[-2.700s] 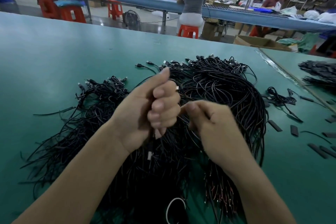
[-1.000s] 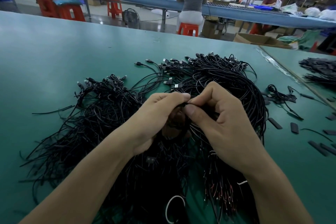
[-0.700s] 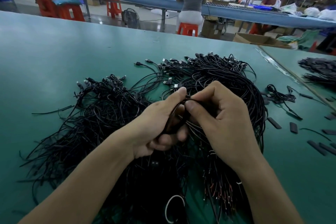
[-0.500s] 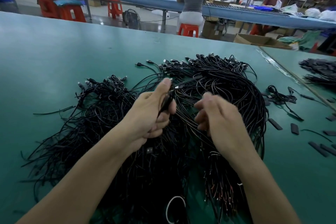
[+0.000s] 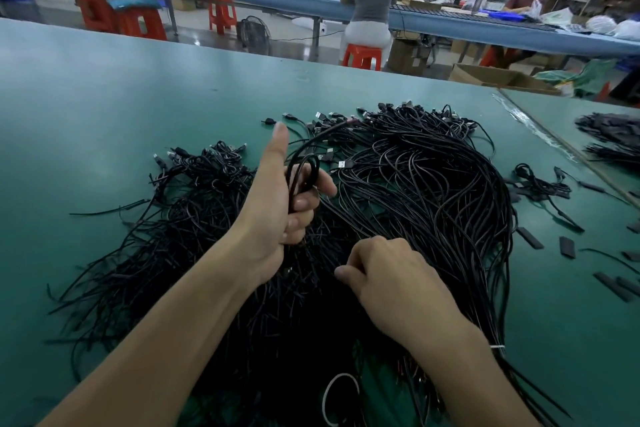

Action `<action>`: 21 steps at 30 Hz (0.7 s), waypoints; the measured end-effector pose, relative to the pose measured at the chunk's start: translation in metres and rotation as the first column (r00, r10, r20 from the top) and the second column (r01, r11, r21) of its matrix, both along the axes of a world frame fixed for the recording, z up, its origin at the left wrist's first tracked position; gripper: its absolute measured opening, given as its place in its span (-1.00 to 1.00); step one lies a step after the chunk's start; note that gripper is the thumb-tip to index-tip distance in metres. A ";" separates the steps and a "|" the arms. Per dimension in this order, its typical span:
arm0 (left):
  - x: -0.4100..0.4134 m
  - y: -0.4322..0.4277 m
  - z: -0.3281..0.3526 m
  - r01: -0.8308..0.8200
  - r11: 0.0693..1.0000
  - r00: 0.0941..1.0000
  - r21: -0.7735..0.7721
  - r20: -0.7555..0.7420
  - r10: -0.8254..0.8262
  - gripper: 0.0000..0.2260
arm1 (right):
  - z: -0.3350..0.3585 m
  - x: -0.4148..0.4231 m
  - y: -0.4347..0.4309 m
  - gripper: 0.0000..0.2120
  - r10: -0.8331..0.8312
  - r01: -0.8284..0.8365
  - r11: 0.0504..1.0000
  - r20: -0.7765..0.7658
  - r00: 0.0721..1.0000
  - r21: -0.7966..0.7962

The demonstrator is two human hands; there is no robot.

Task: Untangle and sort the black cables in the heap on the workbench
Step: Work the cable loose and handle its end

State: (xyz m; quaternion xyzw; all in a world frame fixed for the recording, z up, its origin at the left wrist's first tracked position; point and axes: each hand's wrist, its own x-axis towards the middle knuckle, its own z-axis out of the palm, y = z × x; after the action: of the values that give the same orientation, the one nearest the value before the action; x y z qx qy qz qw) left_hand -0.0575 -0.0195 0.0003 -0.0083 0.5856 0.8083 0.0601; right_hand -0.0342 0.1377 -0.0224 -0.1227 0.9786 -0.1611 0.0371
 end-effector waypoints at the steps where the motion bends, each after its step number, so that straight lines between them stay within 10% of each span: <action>1: 0.001 -0.001 0.001 0.011 1.000 1.000 0.005 -0.003 -0.011 -0.29 | 0.004 0.000 0.002 -0.75 0.002 -0.002 1.000 0.023 1.000 -0.016; 13: 0.007 0.012 0.004 -0.009 0.992 0.991 -0.127 -0.134 -0.008 -0.37 | 0.035 -0.003 0.025 -0.87 -0.097 -0.009 0.799 -0.144 0.985 -0.602; 21: 0.010 0.019 0.001 0.049 0.976 0.999 -0.211 0.025 -0.045 -0.26 | 0.038 0.000 0.019 -0.84 -0.143 -0.107 0.704 -0.288 0.947 -0.702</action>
State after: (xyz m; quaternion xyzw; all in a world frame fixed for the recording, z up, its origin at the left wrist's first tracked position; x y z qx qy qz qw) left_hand -0.0475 0.0000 0.0010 -0.0090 0.6676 0.7398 0.0838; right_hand -0.0338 0.1565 0.0156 -0.1422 0.8346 -0.5029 -0.1744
